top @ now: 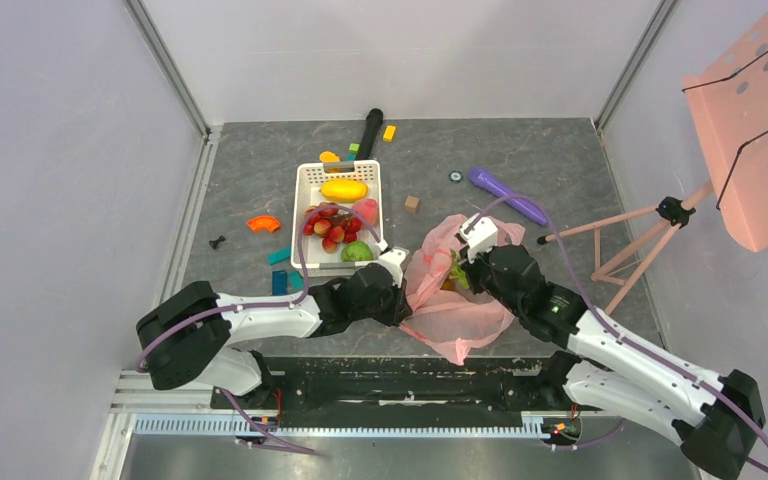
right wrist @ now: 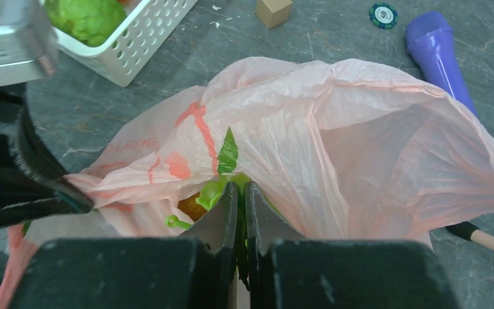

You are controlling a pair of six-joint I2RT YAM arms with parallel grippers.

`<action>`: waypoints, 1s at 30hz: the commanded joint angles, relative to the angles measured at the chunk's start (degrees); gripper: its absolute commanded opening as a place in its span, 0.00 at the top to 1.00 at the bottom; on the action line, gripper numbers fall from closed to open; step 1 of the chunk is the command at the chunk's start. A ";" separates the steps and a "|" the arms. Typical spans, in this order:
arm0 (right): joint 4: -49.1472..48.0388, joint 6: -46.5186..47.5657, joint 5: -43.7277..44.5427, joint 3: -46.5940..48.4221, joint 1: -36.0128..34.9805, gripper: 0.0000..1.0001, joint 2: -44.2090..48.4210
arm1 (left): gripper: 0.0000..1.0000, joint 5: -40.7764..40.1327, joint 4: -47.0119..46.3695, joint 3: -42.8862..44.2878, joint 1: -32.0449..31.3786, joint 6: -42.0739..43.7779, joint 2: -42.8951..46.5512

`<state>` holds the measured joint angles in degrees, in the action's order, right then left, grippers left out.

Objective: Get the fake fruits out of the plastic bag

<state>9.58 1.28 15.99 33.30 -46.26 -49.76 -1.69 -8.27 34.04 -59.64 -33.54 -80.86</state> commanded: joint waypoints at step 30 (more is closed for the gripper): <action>5.47 -8.86 -19.87 20.79 0.03 1.00 10.57 | 0.98 -7.71 1.35 -1.13 -0.04 -5.62 0.31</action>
<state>16.47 -5.56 -2.46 47.37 -46.24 -37.32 -8.03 -4.86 34.15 -59.61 -36.84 -82.46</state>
